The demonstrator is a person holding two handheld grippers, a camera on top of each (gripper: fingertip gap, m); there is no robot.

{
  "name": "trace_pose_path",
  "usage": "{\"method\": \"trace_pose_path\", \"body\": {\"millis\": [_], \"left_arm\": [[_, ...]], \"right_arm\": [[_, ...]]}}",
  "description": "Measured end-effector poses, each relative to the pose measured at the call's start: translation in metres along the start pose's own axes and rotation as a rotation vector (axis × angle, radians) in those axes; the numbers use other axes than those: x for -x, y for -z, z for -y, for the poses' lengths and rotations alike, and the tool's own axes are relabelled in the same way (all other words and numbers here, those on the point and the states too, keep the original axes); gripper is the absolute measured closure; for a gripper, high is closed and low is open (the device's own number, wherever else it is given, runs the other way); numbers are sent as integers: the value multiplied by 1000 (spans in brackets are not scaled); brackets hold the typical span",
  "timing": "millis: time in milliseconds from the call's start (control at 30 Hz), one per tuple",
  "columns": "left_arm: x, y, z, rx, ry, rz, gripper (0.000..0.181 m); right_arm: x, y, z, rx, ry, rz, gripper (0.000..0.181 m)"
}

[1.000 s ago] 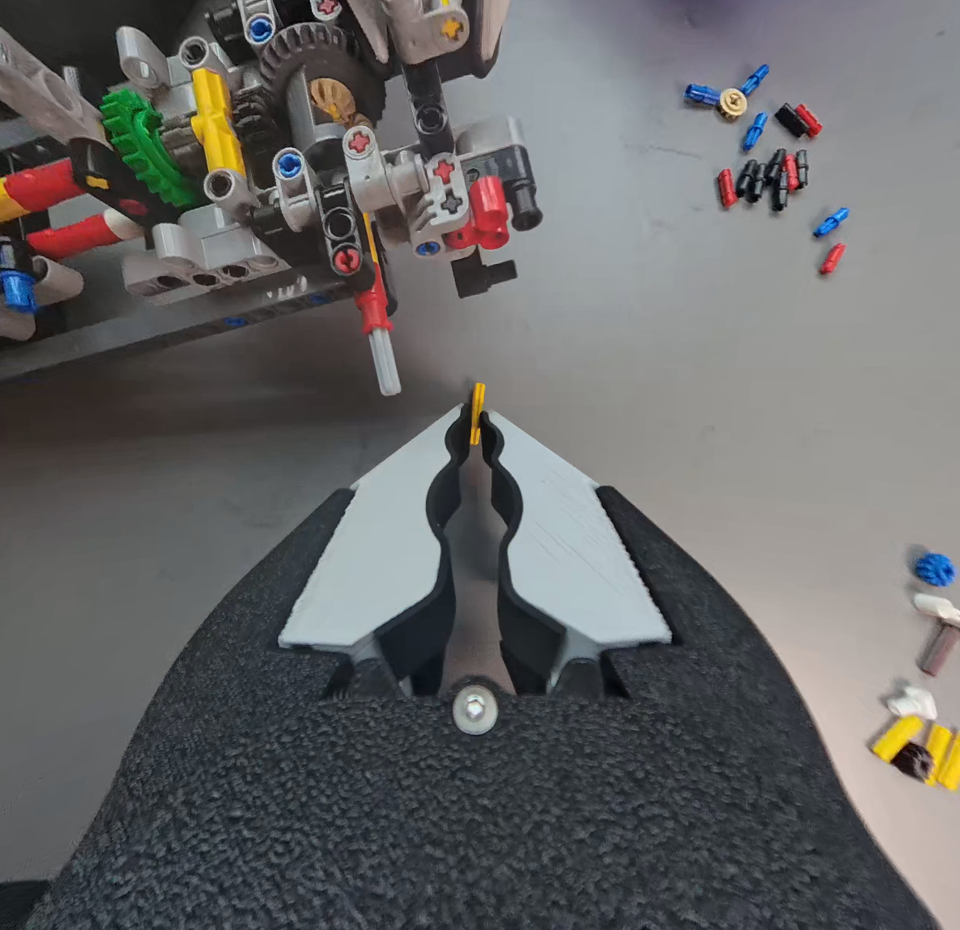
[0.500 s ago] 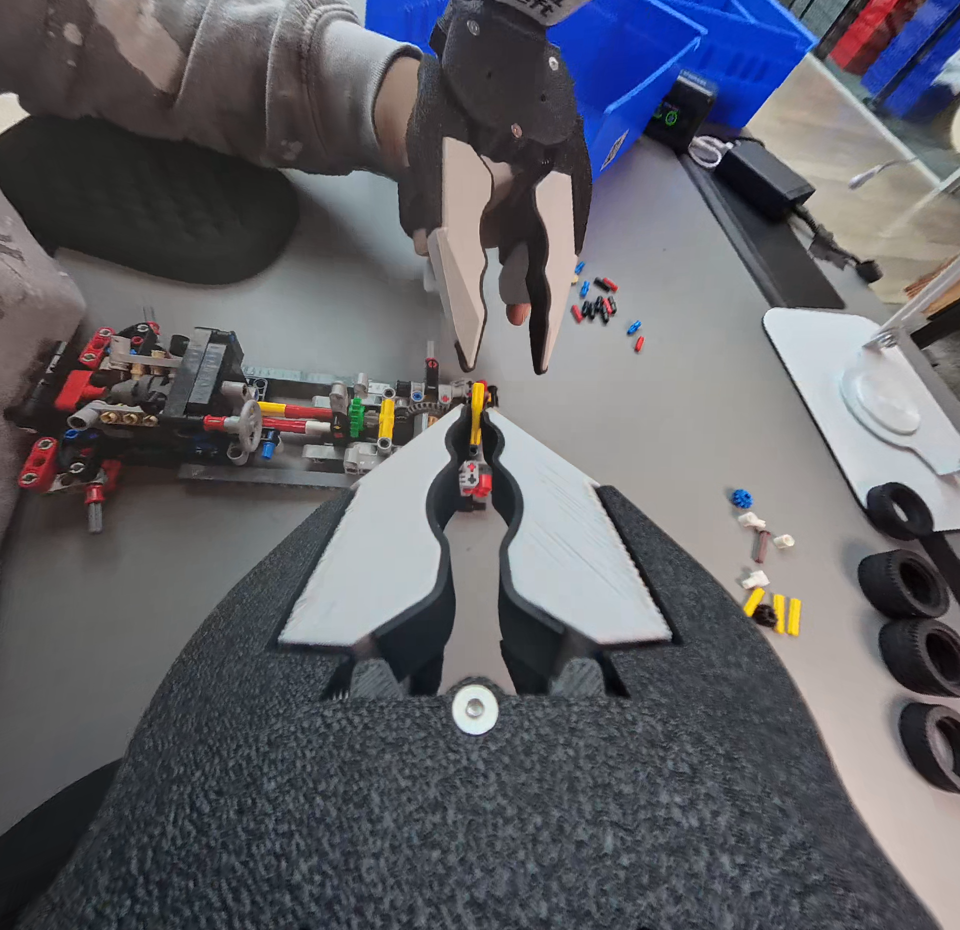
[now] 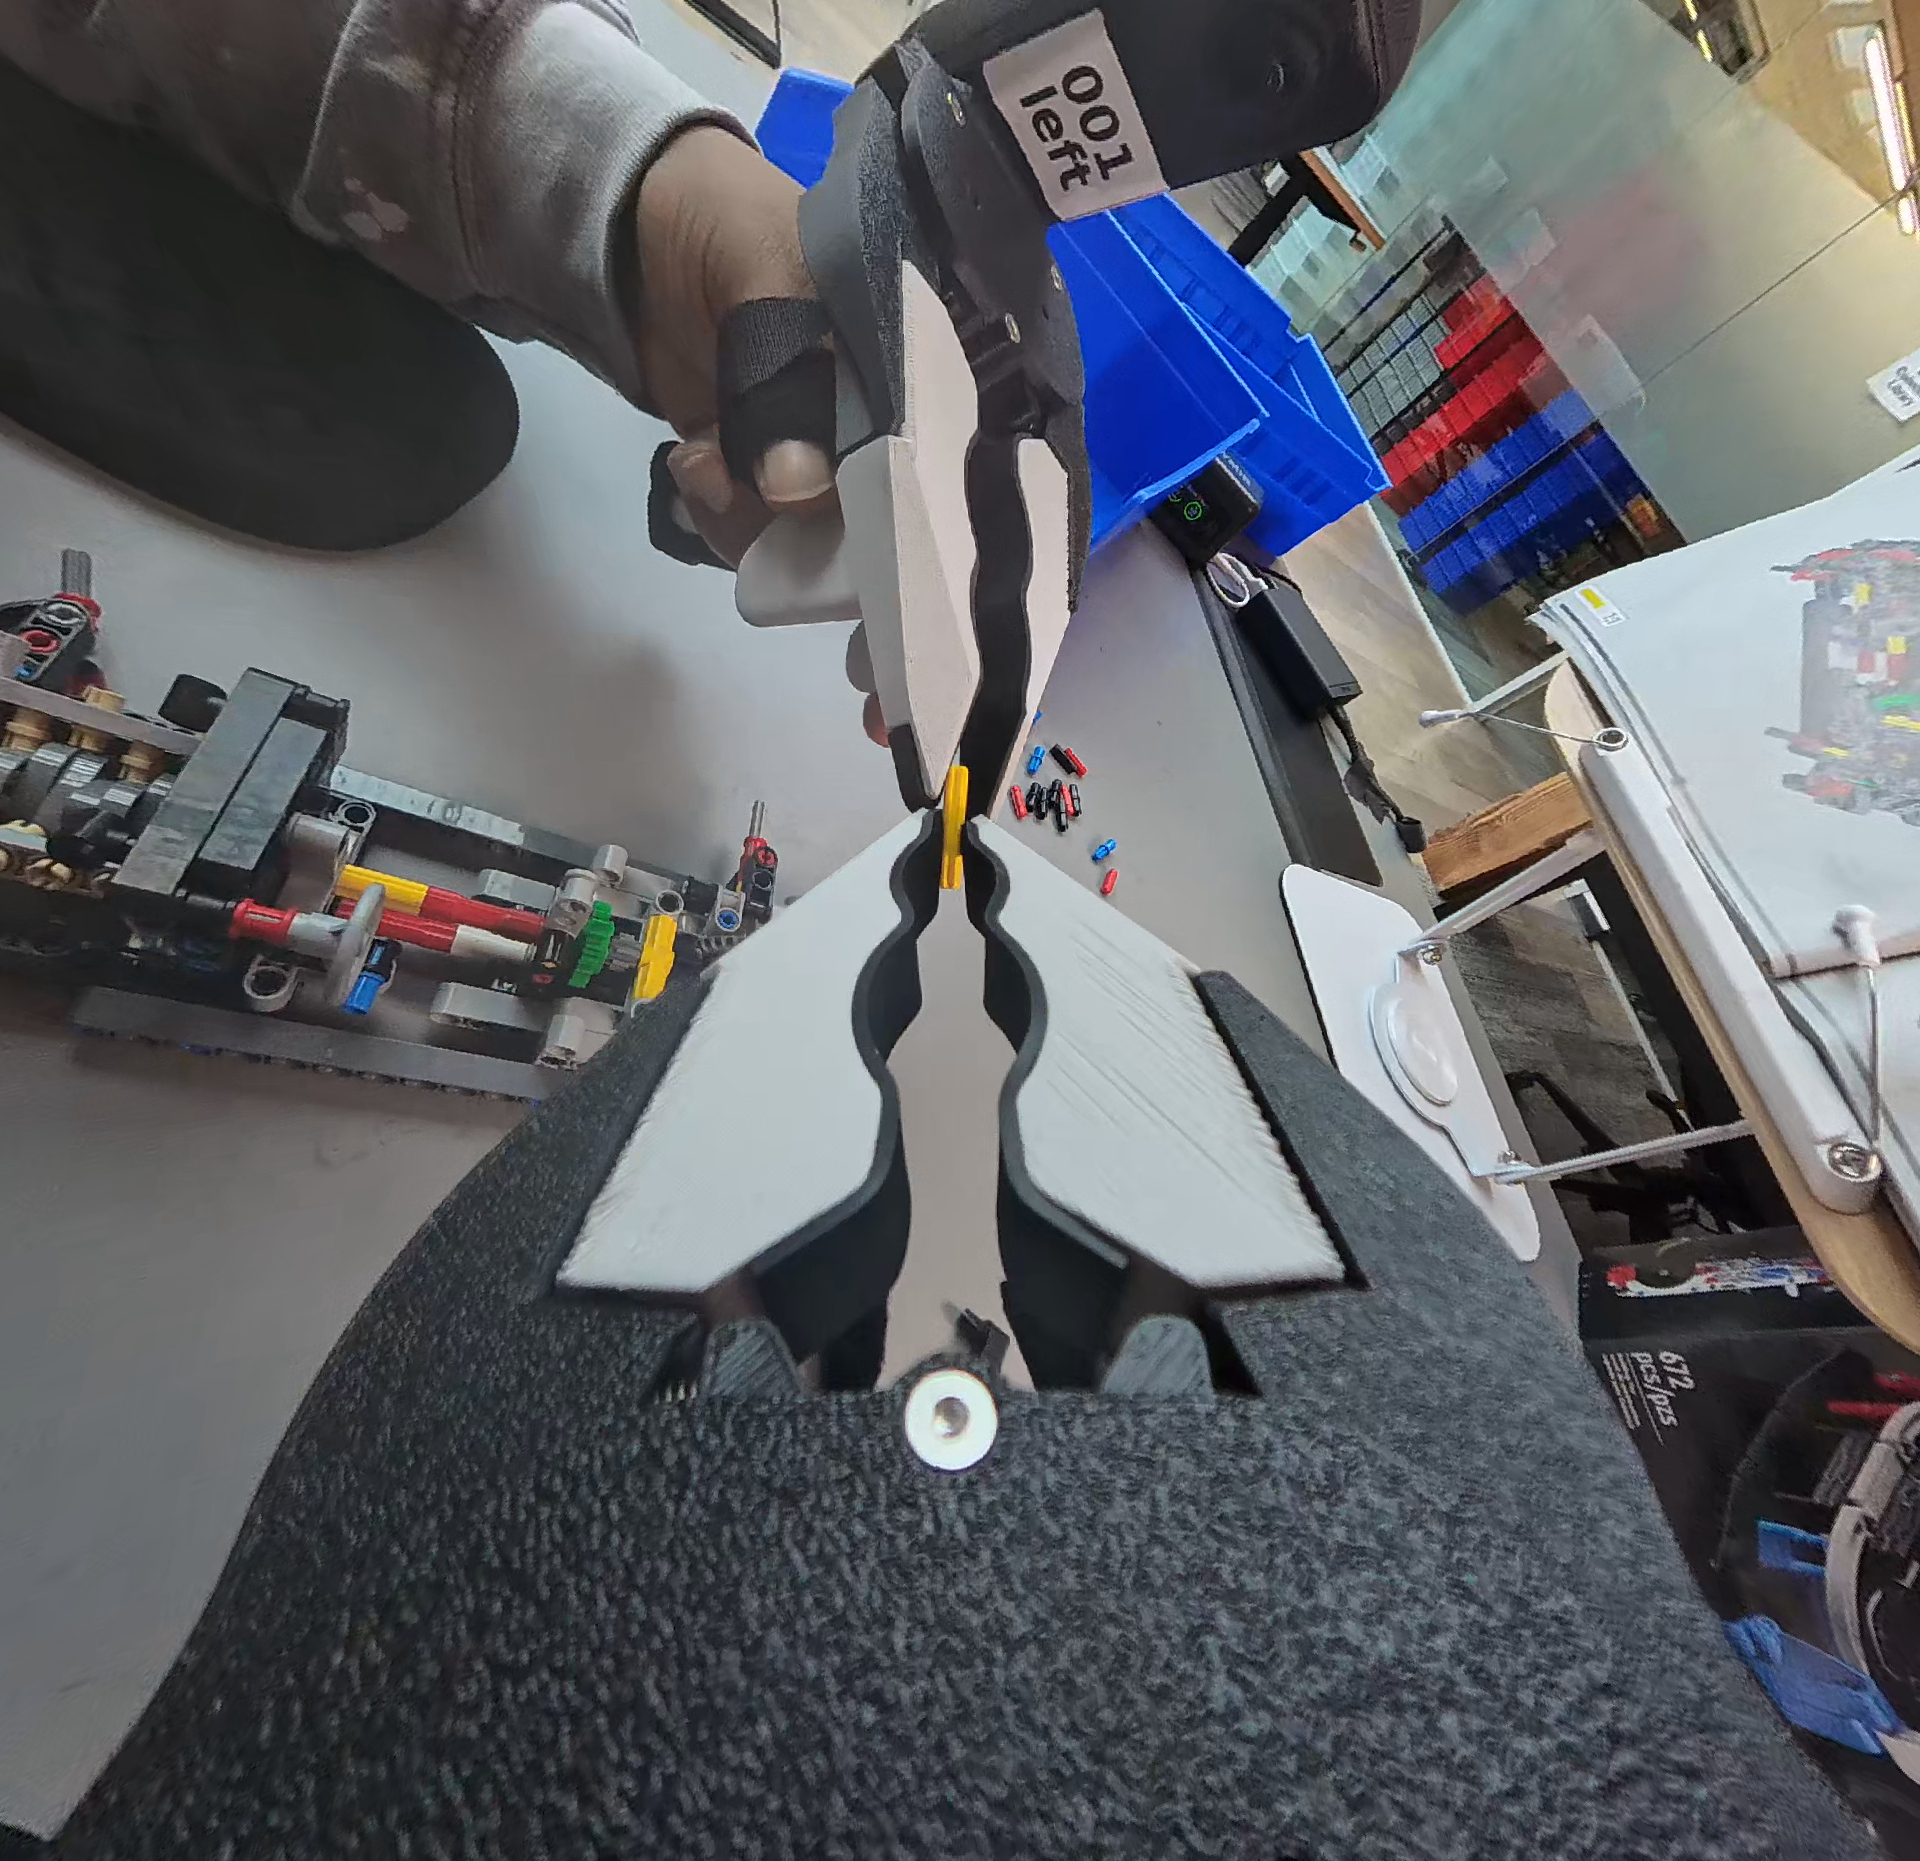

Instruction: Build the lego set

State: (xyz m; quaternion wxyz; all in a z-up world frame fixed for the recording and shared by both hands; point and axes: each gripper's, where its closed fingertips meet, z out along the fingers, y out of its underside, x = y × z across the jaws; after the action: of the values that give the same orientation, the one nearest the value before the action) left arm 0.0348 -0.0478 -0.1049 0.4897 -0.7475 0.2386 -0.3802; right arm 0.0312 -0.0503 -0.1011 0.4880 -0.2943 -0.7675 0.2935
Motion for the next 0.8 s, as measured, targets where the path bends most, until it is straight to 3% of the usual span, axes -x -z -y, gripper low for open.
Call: {"method": "trace_pose_path", "body": {"millis": [233,700,800], "left_arm": [[-2,-3,-7,-14,22,-20,165],[-1,-5,-12,4,69,-38,179],[-9,-1,-6,-44,10,-70,179]], "right_arm": [[7,-2,-6,20,9,6,180],[10,-3,-11,80,162,-42,180],[9,1,-1,-21,1,-8,180]]}}
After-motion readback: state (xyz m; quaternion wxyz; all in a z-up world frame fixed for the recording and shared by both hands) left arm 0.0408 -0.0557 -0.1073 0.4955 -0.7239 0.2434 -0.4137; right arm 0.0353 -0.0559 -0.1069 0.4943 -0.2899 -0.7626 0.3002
